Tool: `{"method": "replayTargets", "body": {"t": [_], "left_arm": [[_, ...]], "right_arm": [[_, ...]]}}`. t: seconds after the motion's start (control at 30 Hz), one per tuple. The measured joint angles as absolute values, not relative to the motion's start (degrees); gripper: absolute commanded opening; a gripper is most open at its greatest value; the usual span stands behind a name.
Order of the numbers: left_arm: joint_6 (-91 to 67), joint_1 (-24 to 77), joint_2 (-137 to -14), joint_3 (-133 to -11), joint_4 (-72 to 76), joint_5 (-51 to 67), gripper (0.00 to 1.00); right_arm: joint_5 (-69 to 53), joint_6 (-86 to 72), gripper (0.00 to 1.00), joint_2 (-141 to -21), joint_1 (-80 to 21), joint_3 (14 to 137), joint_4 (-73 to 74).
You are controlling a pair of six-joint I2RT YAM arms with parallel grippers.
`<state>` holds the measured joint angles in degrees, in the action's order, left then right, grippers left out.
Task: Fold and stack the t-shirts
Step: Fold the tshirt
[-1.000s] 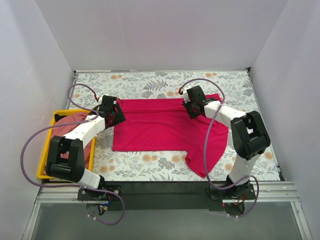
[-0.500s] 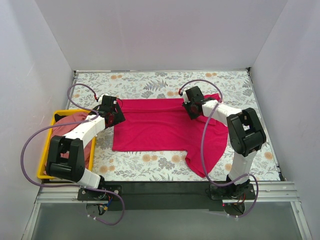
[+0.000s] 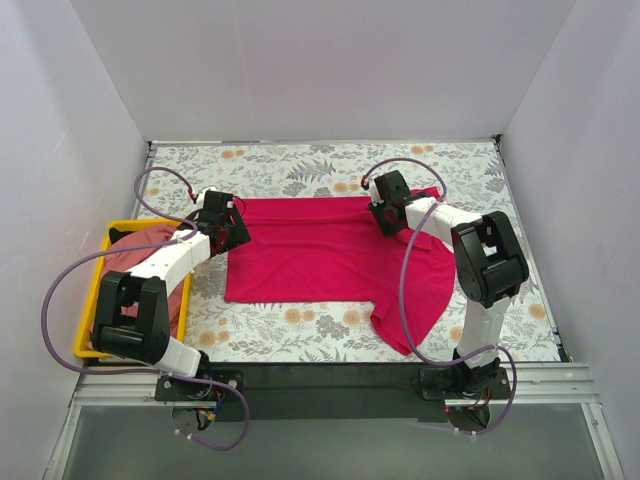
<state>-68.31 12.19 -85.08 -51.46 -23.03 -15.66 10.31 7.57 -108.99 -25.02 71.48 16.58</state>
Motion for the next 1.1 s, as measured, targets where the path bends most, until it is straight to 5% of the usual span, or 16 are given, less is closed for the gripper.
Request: {"method": "replayTargets", "body": {"t": [0.17,0.3,1.1], "left_arm": [[-68.29,12.19,-85.08,-51.46,-22.70,-15.66,0.68],[-68.20,12.19,-85.10,-51.46,-22.61,-15.64,0.68],[-67.92,12.19,-85.93,-51.46,-22.59,-15.64,0.68]], "right_arm": [[9.85,7.51,0.18,-109.47,-24.97,71.48,16.56],[9.08,7.40,0.01,-109.47,-24.97,71.48,16.58],[5.08,6.15,0.02,-106.17,-26.24,74.94,24.77]]}}
